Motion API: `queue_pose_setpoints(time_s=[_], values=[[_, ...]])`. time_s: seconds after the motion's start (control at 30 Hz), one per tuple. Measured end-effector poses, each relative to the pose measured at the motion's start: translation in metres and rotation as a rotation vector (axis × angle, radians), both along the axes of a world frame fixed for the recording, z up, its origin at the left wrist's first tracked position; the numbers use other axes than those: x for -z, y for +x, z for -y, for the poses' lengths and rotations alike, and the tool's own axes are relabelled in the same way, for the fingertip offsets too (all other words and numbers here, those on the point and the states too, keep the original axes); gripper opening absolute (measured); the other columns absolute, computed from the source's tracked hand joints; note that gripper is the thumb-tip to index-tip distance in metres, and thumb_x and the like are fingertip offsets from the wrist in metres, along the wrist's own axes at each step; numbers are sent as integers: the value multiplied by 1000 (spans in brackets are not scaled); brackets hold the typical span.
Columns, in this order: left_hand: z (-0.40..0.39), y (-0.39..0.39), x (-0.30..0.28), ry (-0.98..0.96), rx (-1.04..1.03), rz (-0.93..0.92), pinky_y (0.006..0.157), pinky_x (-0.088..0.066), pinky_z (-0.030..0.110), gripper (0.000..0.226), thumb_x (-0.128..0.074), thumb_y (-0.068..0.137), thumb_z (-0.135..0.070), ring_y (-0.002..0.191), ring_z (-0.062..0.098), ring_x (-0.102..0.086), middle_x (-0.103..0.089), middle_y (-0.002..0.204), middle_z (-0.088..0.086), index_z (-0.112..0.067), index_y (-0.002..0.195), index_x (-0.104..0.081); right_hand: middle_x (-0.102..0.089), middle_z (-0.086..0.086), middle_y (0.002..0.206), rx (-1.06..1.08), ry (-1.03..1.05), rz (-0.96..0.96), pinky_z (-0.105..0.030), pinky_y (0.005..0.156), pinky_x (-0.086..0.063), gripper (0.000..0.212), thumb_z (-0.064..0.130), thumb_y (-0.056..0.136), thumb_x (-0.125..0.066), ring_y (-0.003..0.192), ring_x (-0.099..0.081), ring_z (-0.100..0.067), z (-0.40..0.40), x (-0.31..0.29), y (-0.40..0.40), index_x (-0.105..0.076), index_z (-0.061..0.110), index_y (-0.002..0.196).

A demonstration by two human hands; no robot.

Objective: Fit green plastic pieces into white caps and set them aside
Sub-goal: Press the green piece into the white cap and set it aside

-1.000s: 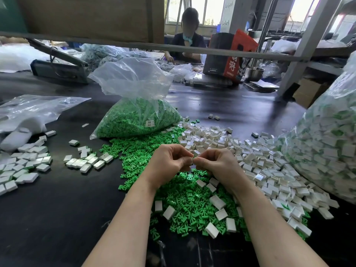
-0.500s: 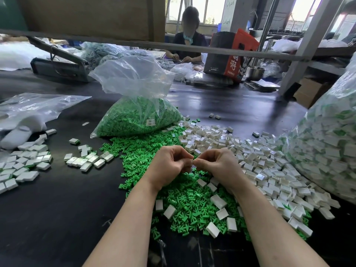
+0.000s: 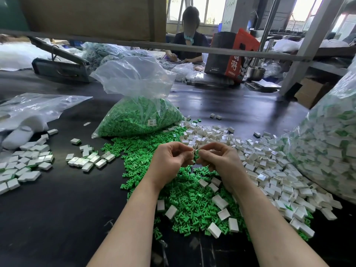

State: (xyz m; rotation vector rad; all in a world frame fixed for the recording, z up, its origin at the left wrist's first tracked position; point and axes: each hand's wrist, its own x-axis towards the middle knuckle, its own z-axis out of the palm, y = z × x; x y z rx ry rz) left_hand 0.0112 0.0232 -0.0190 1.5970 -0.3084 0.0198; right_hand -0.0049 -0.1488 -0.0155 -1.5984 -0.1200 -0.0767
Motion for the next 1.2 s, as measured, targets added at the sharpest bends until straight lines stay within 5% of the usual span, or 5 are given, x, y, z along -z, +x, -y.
queue_pose_setpoints(time_s=[0.13,0.3,0.67,1.2], values=[[-1,2,0,-75,17,-63,70,-59,24,10,-67,87,2,77,23,-74,-75,85,14,1,97,-70,-73,-6,75,15,120,14,-21,55,-48,16,6,86,-70,65,-63,-15,2,-1,1,-74,19,77],[1,1,0,-100,41,-83,67,-57,21,9,-66,88,-1,78,22,-74,-76,83,10,-4,96,-69,-76,-3,84,64,62,99,-15,60,-51,11,4,84,-73,74,-72,-12,-2,-1,0,-71,12,92],[-1,-1,-1,-62,9,-45,66,-57,22,6,-70,86,-3,76,23,-74,-75,80,10,-1,92,-70,-75,-5,80,89,6,175,-19,68,-54,9,4,76,-79,74,-72,-15,-8,2,3,-73,8,82],[1,-3,0,16,-28,20,67,-57,23,2,-69,86,2,73,21,-73,-73,78,12,0,88,-69,-70,-2,65,44,-100,-54,-14,47,-41,11,16,87,-72,48,-54,-2,-5,4,4,-73,6,82]])
